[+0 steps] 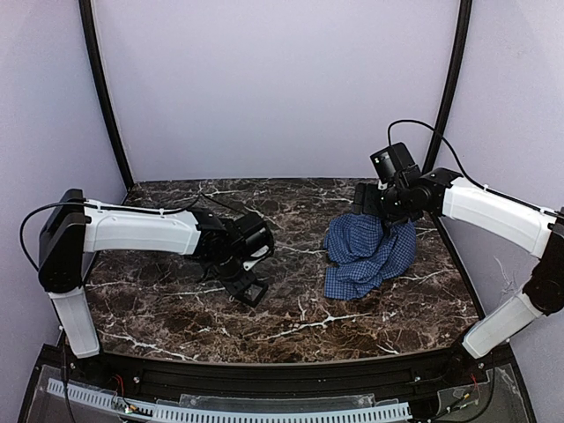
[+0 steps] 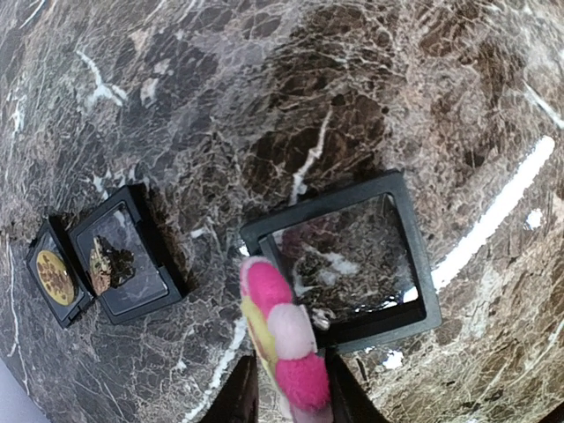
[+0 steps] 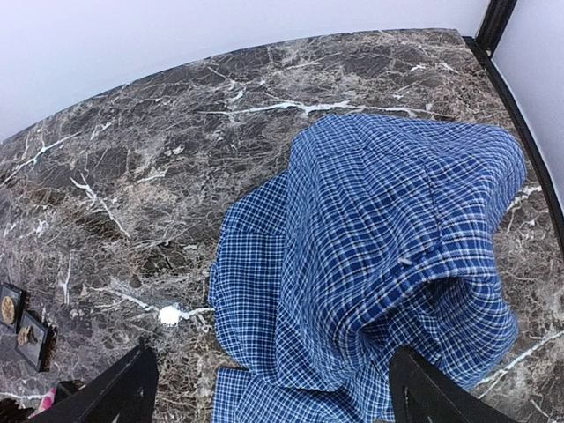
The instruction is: Remove the brooch from the garment
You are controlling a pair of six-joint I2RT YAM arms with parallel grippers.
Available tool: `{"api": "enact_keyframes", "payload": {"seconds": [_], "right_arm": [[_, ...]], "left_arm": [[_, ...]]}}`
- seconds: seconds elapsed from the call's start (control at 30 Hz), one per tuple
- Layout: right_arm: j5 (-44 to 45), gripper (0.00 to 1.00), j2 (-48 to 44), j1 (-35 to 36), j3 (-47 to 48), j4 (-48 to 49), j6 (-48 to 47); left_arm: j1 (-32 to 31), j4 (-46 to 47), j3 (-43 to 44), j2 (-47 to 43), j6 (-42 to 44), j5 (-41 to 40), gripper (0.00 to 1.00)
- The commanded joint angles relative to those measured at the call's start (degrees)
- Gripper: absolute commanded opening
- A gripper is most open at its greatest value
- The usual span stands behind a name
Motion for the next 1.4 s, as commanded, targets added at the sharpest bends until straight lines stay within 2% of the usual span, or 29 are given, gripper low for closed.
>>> {"api": "enact_keyframes", "payload": {"seconds": [0.0, 0.13, 0.5, 0.6, 0.63, 0.73, 0.83, 0.9, 1.07, 1.27, 1.37], "right_arm": [[-0.55, 0.9, 0.18, 0.08, -0.67, 1.65, 0.06], [-0.58, 0.91, 0.23, 0.08, -0.86, 1.75, 0.02], [-0.94, 0.91, 0.02, 0.08, -1.06, 2.07, -0.06], [-2.21, 0.95, -1.18, 0.08, -2.2, 3.64, -0.79], [-2.96, 0.96, -1.73, 0.02, -2.84, 4.57, -1.16], [-5.24, 0.99, -3.17, -0.68, -4.74, 7.24, -2.3], [-6.06, 0.99, -4.05, -1.9, -5.82, 7.62, -3.33], [-6.09, 0.99, -5.28, -2.93, -6.46, 7.86, -4.59], [-7.6, 0.99, -10.22, -7.53, -9.23, 10.16, -7.97], [-11.76, 0.99, -17.35, -16.6, -15.49, 15.4, -10.09], [-12.16, 0.99, -20.64, -20.18, -18.98, 18.87, -11.96]], "left_arm": [[-0.59, -0.81, 1.36, 0.01, -0.3, 2.54, 0.33], [-0.61, -0.11, 1.47, -0.61, -1.0, 5.29, 0.43], [-0.52, 5.9, 0.22, -3.09, -5.24, 13.34, 0.49], [-0.17, 7.6, -1.32, -5.49, -7.25, 13.99, 0.56], [0.27, 8.49, -2.03, -6.82, -8.28, 14.53, 0.63], [2.19, 11.36, -4.42, -9.97, -10.43, 17.42, 0.73], [7.2, 16.68, -9.52, -14.64, -12.57, 20.98, 0.85], [11.89, 19.08, -12.3, -17.12, -13.74, 22.85, 0.89], [22.89, 21.64, -16.54, -22.51, -12.2, 23.42, 0.94], [42.51, 27.7, -22.11, -26.99, -10.57, 26.36, 0.95], [50.3, 31.42, -25.62, -29.32, -11.85, 25.03, 0.95]]}}
